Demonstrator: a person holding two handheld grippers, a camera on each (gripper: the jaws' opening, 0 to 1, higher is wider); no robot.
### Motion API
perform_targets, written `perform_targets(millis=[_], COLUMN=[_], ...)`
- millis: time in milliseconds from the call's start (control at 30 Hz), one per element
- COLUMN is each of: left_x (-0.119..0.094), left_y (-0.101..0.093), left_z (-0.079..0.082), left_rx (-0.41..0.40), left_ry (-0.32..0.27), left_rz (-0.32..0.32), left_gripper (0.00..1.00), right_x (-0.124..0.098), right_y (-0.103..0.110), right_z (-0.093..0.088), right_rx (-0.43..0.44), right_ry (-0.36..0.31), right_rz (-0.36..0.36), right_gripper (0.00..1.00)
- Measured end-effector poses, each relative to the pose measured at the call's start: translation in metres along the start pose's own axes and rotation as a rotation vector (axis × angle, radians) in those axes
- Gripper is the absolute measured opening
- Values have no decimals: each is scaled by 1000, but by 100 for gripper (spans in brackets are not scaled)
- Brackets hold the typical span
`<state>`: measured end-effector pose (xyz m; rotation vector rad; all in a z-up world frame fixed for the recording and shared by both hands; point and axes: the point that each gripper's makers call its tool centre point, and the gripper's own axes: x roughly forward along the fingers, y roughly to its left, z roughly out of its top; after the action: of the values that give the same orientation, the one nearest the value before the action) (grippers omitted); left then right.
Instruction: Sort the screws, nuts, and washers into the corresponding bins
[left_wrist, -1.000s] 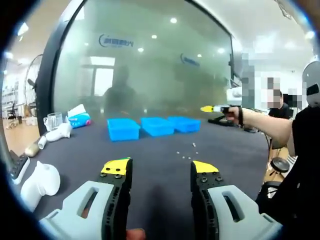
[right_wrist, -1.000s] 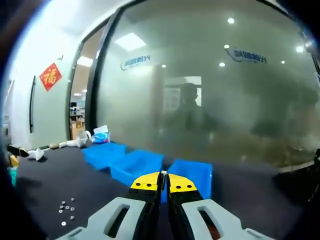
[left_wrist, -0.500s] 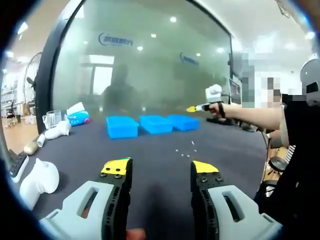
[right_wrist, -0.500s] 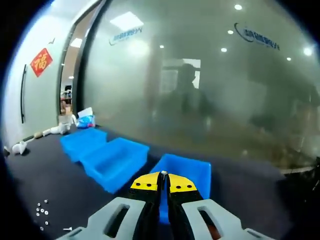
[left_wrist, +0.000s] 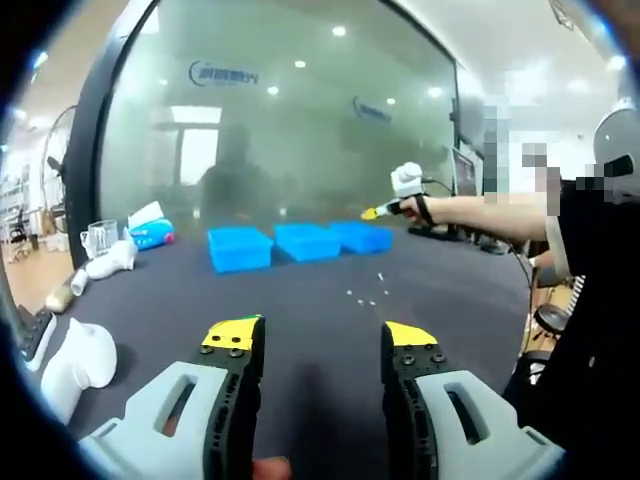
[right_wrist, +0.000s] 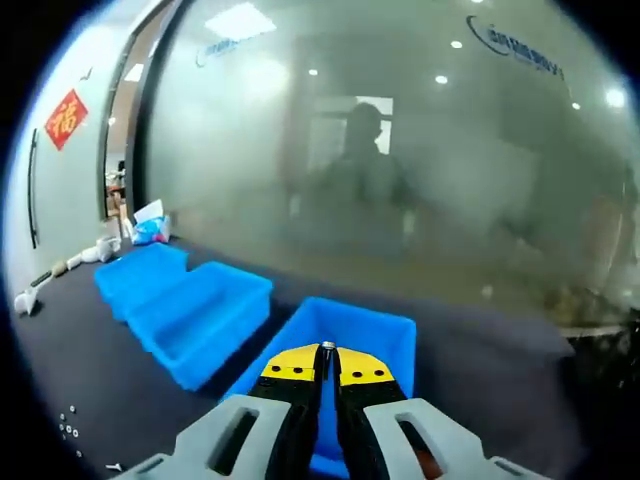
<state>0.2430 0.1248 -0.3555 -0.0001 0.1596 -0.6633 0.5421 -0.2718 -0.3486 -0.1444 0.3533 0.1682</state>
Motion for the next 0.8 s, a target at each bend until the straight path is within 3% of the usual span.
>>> perform_targets(millis=[133, 233, 400, 800], left_x=[-1, -1, 0, 2], left_y=[1, 1, 0, -1], left_z=[0, -1, -1, 2], left_rx=[3, 2, -1, -10], left_ry=[2, 4, 2, -9], left_rz=[5, 4, 2, -2], left_gripper=[45, 45, 45, 45], right_x=[-1, -3, -16, -84], right_y=[2, 2, 10, 39], right_z=[-1, 5, 11, 10], right_rx=[-38, -54, -73, -127], right_ry=[-6, -37, -76, -168], right_rz=[3, 5, 22, 109], right_gripper=[5, 19, 25, 27])
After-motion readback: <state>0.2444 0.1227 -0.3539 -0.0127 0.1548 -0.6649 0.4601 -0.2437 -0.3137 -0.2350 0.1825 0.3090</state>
